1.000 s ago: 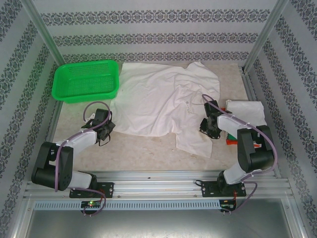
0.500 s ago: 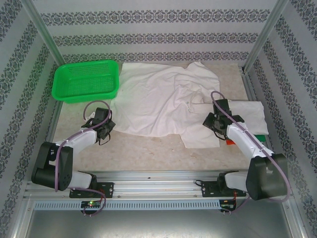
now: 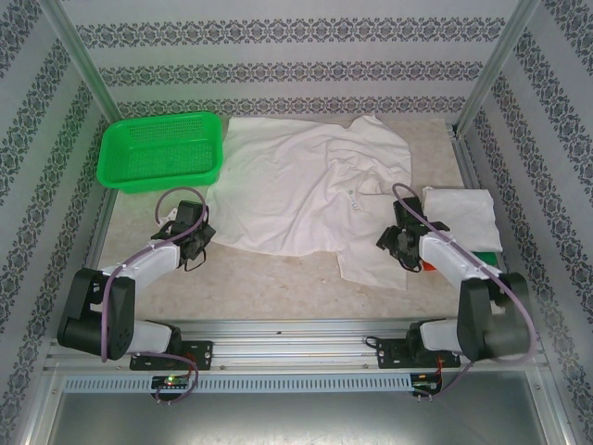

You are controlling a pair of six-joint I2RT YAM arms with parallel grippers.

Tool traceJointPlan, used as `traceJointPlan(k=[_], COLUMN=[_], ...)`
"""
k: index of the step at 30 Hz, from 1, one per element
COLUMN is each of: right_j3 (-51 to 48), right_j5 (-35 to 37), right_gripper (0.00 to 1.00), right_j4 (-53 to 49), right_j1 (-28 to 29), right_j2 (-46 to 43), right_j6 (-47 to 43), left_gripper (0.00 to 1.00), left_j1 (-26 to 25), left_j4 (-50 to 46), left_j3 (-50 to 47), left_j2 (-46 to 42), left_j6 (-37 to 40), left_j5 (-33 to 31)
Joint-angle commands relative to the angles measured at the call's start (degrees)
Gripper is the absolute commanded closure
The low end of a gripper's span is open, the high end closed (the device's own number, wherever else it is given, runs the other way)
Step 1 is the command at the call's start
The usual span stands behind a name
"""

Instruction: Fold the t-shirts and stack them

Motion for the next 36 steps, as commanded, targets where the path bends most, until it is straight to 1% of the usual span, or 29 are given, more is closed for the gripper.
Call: traceJointPlan(k=[1,5,6,7,9,11,12,13,15,18,23,27,29,32,36], right_j3=[1.95,3.35,3.61,4.48,5.4,5.19,5.08,4.92,4.35,3.65,6.36,10.47,13.66,20.22,27.9], right_j5=[-1.64,-2.55,-2.92,-2.25,-1.77,-1.77,-1.45,-0.86,0.53,3.04,8.43,7.87,7.35,6.74,5.93], right_gripper=[0.35,0.39,0.41,0.46,0.63,0.86,0.94,1.0,1.0,1.0,1.0,1.0,1.0,1.0,1.0], right_j4=[-0.14,-1.11,-1.08,-2.11,-3.09,-3.09,-3.17,-3.19,-2.65,-1.44,-1.88,-0.57,-0.97,-4.18,-6.6], right_j1=[0.61,1.88,1.97,2.3,2.6,2.51,2.42,2.35,2.44,2.77,3.2,2.51,2.33,1.91,1.43], right_j2=[2.86,6.73,7.8,8.87,9.91,9.84,9.45,8.55,5.45,-1.79,-15.31,-24.21,-26.81,-27.99,-28.77], right_j6=[1.69,2.0,1.75,1.19,0.27,0.37,0.47,0.61,0.62,-0.5,-6.44,-11.71,-13.74,-15.78,-18.69], left_gripper=[1.0,1.0,1.0,1.0,1.0,1.0,1.0,1.0,1.0,1.0,1.0,1.0,1.0,1.0,1.0], left_j1=[0.82,0.88,0.82,0.82,0.82,0.83,0.83,0.82,0.82,0.83,0.83,0.82,0.82,0.83,0.82], left_j4=[-1.15,-1.01,-0.74,-0.54,-0.45,-0.45,-0.57,-0.54,-0.45,-0.38,-1.6,-4.82,-6.38,-8.36,-11.52], left_j3=[1.86,1.53,1.44,1.28,1.18,1.11,1.1,1.04,1.07,1.23,4.1,8.78,10.86,14.17,20.17], left_j2=[-0.7,-0.81,-0.68,-0.63,-0.45,-0.28,-0.31,-0.42,-0.73,-2.09,-7.22,-13.68,-17.12,-21.63,-24.64], left_j6=[1.58,1.51,1.37,1.3,1.33,1.45,1.4,1.46,1.4,1.3,2.72,4.99,5.88,7.06,9.81], left_j5=[-0.51,-0.76,-0.77,-0.77,-0.77,-0.93,-0.94,-0.94,-1.03,-1.29,-2.82,-5.89,-7.5,-9.4,-9.41])
